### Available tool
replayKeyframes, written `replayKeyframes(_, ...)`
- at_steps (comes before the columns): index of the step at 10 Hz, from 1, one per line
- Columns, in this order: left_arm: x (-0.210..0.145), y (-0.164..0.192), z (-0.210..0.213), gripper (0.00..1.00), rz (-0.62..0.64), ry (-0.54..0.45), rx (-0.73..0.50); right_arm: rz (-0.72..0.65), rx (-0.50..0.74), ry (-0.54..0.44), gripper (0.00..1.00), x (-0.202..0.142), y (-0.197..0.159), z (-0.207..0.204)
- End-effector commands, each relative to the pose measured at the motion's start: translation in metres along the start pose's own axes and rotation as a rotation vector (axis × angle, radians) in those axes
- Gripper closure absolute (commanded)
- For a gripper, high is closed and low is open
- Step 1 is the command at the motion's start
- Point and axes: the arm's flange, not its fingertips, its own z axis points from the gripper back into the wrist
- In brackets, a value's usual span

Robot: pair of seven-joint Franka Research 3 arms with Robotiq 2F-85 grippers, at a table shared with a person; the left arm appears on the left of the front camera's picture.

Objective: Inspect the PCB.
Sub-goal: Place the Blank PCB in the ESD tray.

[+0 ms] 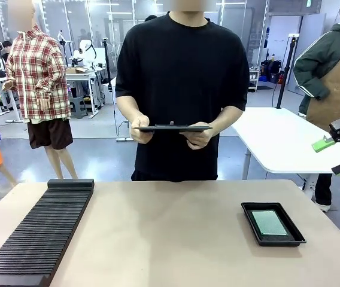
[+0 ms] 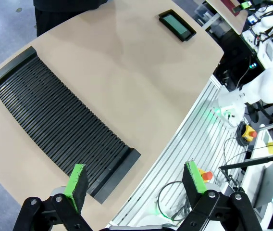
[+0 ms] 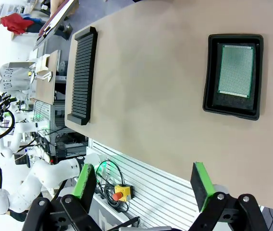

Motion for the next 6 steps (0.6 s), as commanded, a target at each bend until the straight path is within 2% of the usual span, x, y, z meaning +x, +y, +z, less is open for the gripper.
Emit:
replayKeyframes(1, 0.0035, 0.0, 0.0018, 0.0, 0.014, 0.019, 0.017, -0.008, -0.003, 0.005, 0.0, 0.0018, 0.0023, 0.0019)
replayKeyframes(6, 0.0035, 0.0, 0.0018, 0.0, 0.014, 0.019, 0.017, -0.008, -0.003, 0.005, 0.0, 0.0018, 0.0023, 0.0019)
